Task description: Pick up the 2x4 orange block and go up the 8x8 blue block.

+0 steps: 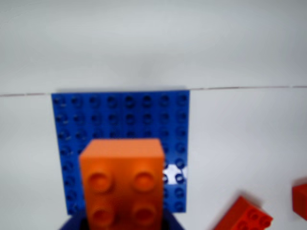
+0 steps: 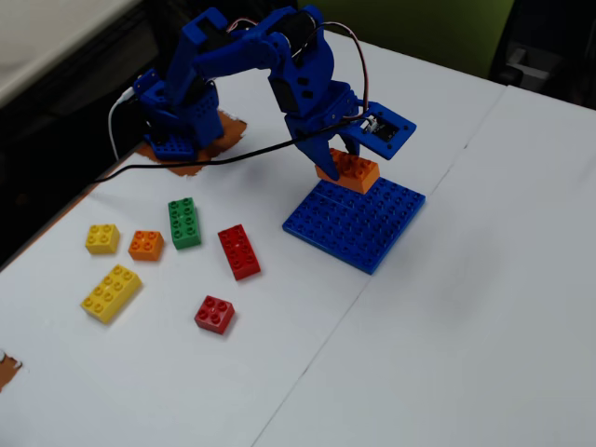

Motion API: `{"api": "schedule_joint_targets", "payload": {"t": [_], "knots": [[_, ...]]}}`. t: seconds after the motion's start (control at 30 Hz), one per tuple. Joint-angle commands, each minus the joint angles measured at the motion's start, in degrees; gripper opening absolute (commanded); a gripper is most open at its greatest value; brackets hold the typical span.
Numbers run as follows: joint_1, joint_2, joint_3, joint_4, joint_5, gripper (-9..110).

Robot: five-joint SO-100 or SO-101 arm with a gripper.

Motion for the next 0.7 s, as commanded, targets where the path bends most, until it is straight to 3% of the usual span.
{"api": "schedule_joint_targets", "payload": {"t": [0.0, 0.67], "knots": [[-1.05, 3.16, -2.64, 0.18, 0.26, 0], [-1.05, 2.72, -2.64, 0.26, 0.26, 0]]}}
